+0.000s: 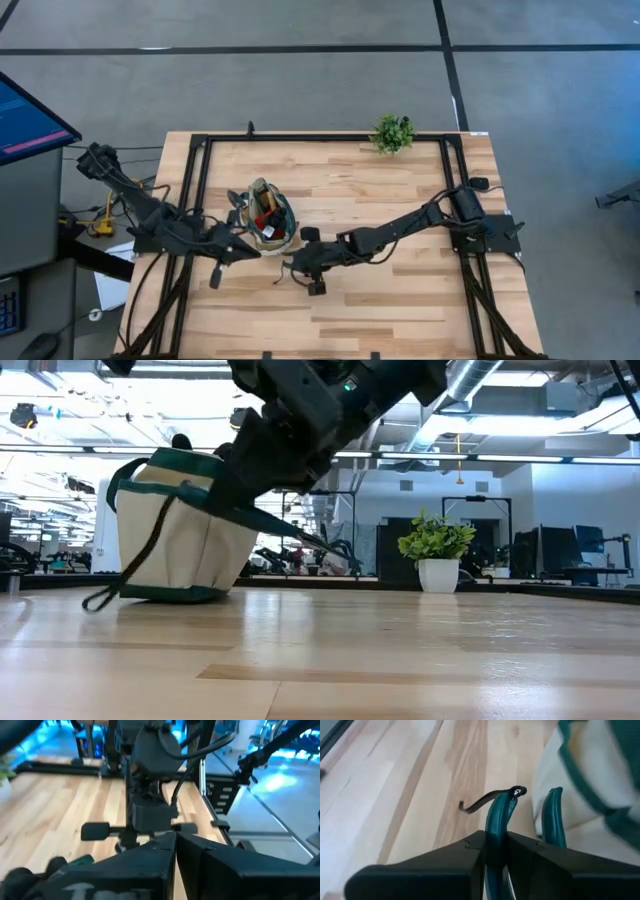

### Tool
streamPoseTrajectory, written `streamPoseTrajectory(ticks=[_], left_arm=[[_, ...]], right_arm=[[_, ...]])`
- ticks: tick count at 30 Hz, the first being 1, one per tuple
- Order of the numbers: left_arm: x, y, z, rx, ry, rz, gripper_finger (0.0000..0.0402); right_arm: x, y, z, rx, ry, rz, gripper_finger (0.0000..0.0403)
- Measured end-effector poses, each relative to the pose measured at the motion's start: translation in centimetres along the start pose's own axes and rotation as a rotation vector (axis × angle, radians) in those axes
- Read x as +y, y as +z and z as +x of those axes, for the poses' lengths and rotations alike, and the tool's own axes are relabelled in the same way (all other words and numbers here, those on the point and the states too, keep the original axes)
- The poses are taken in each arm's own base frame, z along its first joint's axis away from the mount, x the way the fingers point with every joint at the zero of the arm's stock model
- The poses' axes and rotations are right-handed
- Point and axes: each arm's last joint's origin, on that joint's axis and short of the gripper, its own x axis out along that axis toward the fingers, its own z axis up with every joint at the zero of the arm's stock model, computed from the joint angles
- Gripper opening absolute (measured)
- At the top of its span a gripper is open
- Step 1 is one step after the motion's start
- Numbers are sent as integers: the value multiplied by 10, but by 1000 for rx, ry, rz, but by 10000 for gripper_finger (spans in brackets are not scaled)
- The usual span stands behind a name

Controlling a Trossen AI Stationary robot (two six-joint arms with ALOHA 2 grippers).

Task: Pick & Place Garden tools in Gardening bag
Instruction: Put the green shear scissors into the green gardening bag

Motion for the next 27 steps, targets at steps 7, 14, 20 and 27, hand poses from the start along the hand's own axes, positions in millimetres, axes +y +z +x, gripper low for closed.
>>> streamPoseTrajectory(ticks=[7, 14, 20, 27], left_arm=[[1, -12, -18, -40, 34, 5, 1], [7, -39, -24, -26, 24, -29, 1], [8, -46, -23, -25, 20, -22, 1], [8, -46, -22, -27, 19, -21, 1]], right_arm=[[5, 9, -10, -50, -43, -46, 40], [17, 33, -41, -168, -39, -78, 40], [31, 60, -70, -383, -35, -139, 40], [24, 80, -67, -692, 154, -159, 40]])
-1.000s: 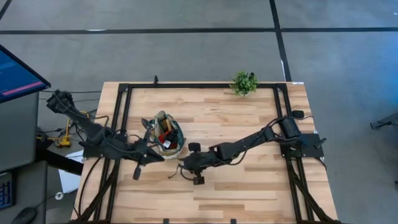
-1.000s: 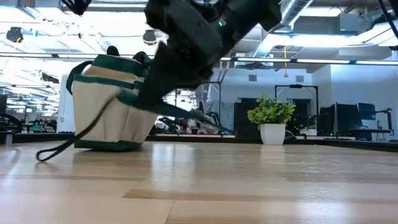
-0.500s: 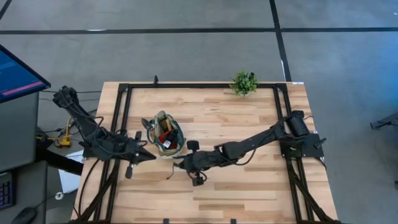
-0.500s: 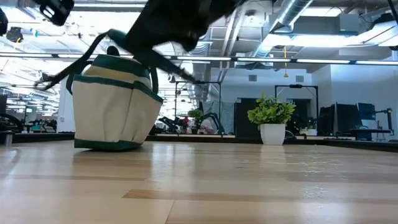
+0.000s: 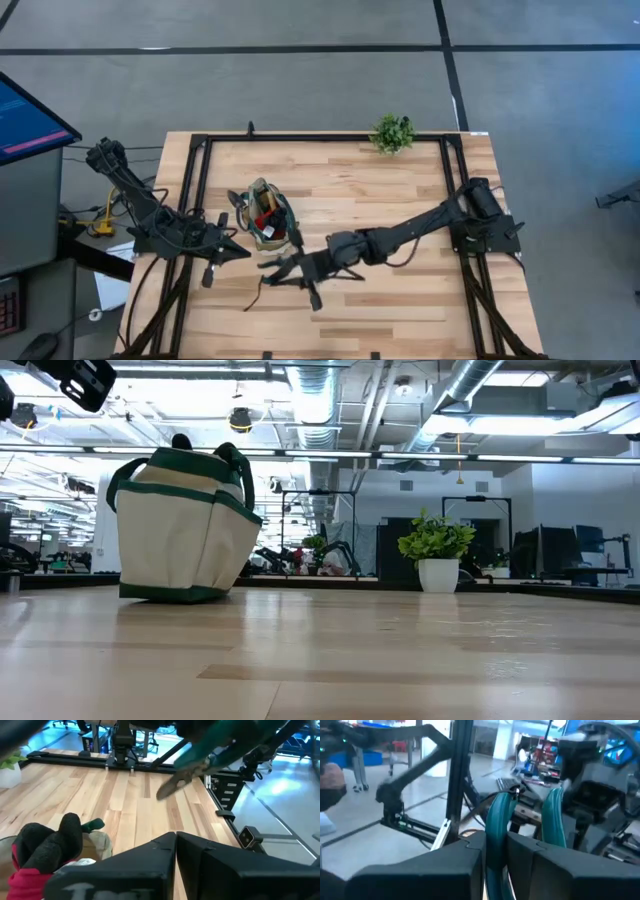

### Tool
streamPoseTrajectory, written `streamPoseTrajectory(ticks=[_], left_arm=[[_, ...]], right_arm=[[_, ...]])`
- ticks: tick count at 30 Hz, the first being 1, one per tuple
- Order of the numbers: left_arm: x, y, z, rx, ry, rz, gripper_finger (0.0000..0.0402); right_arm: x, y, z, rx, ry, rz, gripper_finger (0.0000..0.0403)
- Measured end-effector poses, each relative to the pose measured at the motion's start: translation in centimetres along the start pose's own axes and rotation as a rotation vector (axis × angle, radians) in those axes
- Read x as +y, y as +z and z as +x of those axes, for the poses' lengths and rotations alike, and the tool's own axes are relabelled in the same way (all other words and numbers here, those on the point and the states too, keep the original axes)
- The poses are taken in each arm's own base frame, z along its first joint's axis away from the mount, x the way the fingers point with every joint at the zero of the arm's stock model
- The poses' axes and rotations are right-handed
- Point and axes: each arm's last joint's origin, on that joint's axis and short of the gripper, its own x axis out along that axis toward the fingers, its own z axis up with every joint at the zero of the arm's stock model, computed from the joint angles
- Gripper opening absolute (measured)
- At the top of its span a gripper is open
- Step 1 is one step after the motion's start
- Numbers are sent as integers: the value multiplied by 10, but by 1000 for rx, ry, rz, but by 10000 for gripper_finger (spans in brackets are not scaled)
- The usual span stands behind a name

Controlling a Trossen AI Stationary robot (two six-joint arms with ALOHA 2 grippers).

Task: Pick & Place Garden tools in Gardening bag
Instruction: Put the green shear scissors into the green gardening bag

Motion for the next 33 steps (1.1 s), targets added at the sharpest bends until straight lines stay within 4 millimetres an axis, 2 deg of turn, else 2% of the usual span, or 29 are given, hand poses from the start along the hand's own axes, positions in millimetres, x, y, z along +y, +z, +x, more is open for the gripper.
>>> streamPoseTrajectory(ticks=[4, 7, 11, 15, 20, 26, 29, 33], left_arm=[[-3, -4, 5, -47, -17, 0, 1], [-3, -12, 8, -117, -76, 57, 1], [-5, -18, 6, -273, -247, 218, 1], [-6, -19, -1, -483, -420, 416, 1], [0, -18, 3, -516, -381, 407, 3], [5, -17, 19, -513, -309, 358, 9], [6, -17, 32, -467, -279, 320, 30], [3, -4, 45, -470, -251, 279, 73]], right_arm=[[-7, -12, 3, -6, 89, 27, 40], [-10, -5, 2, -36, 100, 54, 40], [-6, -4, 1, -32, 164, 64, 40], [-5, 7, -2, -110, 245, 93, 40], [-6, 9, -3, -129, 300, 131, 40], [-6, 8, -2, -127, 298, 133, 40], [-6, 8, -2, -125, 308, 146, 40], [-6, 7, -2, -110, 316, 168, 40]])
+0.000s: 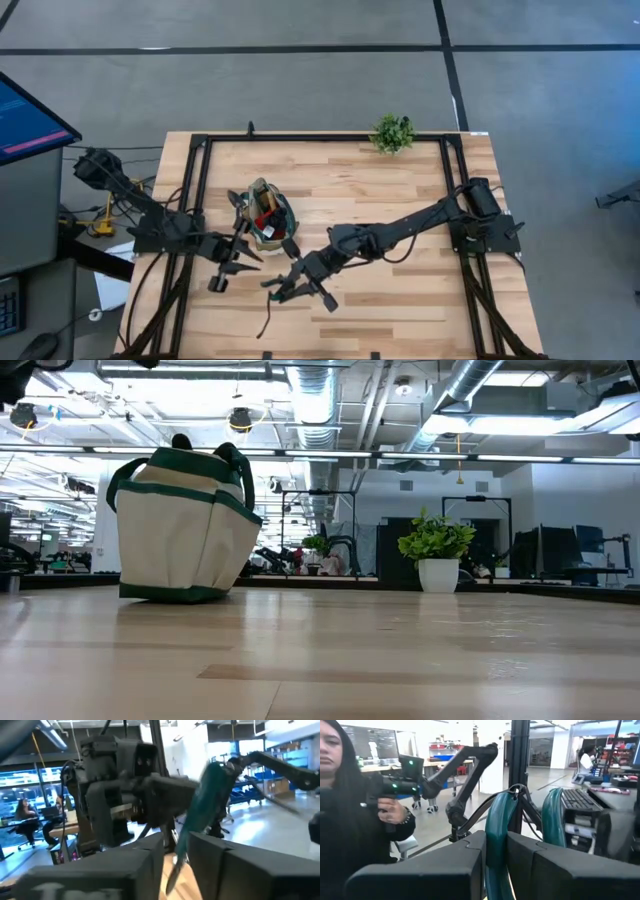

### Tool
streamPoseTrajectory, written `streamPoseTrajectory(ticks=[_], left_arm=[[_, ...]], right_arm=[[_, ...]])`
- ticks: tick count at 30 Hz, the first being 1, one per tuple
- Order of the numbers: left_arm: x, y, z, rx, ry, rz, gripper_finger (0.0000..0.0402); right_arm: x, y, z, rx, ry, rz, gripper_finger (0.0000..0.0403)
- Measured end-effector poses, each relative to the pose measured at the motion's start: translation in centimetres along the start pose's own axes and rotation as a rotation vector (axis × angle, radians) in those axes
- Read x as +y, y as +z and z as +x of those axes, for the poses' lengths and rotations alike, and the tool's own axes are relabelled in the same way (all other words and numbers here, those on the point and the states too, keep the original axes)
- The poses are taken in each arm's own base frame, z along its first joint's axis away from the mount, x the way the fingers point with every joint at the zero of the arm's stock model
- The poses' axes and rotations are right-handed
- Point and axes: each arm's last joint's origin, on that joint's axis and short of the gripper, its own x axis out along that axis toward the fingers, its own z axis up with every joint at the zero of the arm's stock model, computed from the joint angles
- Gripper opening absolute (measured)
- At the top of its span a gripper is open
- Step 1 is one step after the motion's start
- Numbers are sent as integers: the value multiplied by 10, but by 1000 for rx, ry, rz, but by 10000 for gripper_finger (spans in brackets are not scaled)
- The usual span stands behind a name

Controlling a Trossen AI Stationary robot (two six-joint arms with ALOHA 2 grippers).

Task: Pick & Place Garden tools in Gardening bag
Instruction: Put the green shear scissors into the green gardening bag

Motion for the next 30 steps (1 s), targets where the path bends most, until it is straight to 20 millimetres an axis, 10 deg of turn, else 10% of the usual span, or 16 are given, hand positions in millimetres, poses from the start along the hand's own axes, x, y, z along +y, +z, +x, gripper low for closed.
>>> streamPoseTrajectory(ticks=[18, 30], left_arm=[[-8, -3, 21, -62, -76, -30, 238], [-10, -3, 43, -78, -94, -57, 230]], right_arm=[[3, -1, 1, 3, 5, 1, 40], [3, -1, 1, 3, 7, 1, 40]])
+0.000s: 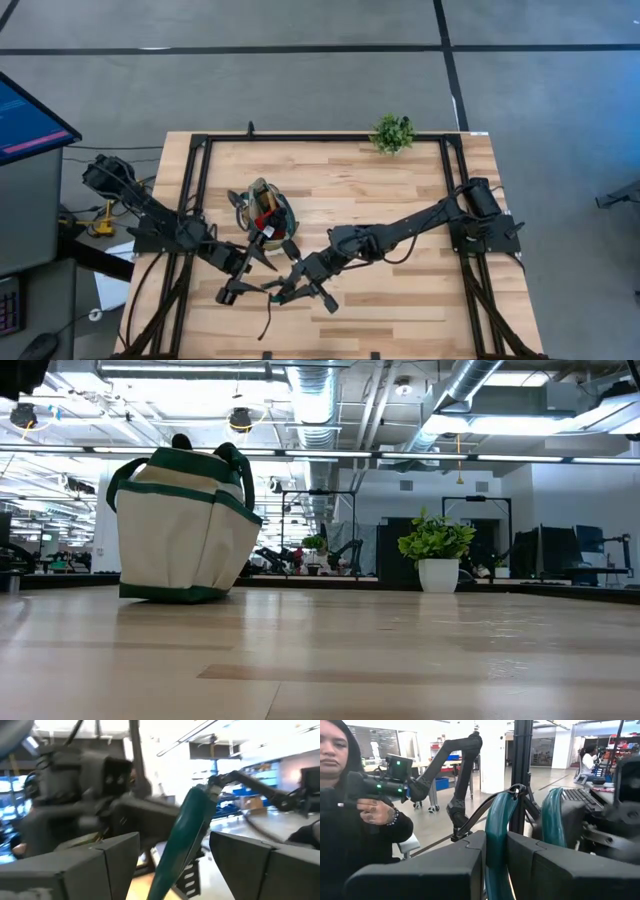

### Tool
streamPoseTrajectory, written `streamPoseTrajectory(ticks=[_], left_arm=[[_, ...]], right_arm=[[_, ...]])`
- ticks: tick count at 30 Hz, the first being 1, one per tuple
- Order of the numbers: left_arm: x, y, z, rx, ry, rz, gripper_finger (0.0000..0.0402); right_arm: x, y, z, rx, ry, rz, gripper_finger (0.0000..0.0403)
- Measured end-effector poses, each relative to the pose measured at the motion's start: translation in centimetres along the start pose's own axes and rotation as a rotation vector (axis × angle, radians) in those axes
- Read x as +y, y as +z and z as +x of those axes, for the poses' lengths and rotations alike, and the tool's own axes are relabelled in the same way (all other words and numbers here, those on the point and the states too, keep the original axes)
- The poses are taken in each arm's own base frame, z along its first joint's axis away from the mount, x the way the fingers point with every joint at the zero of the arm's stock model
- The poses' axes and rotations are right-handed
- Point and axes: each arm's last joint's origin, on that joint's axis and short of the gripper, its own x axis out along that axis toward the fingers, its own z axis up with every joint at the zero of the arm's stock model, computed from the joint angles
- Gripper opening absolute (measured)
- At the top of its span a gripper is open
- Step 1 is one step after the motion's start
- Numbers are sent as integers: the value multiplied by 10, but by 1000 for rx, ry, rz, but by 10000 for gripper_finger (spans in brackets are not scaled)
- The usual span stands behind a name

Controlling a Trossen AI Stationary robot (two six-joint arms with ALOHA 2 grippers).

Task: Pick & Place Garden tools in Gardening bag
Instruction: Put the green shear scissors into the green gardening bag

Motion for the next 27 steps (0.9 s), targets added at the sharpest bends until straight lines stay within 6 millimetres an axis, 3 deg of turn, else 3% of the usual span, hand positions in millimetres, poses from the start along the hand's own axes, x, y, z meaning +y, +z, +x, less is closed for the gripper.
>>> streamPoseTrajectory(ticks=[4, 16, 27], left_arm=[[-1, 4, 10, -17, -9, 10, 227], [0, 3, 10, -10, -7, -89, 197], [0, 3, 10, -10, 0, -125, 186]], right_arm=[[4, 0, 1, 0, 9, -4, 40], [8, 0, 3, 0, 17, -7, 40], [-2, 0, -1, 1, -7, 19, 40]])
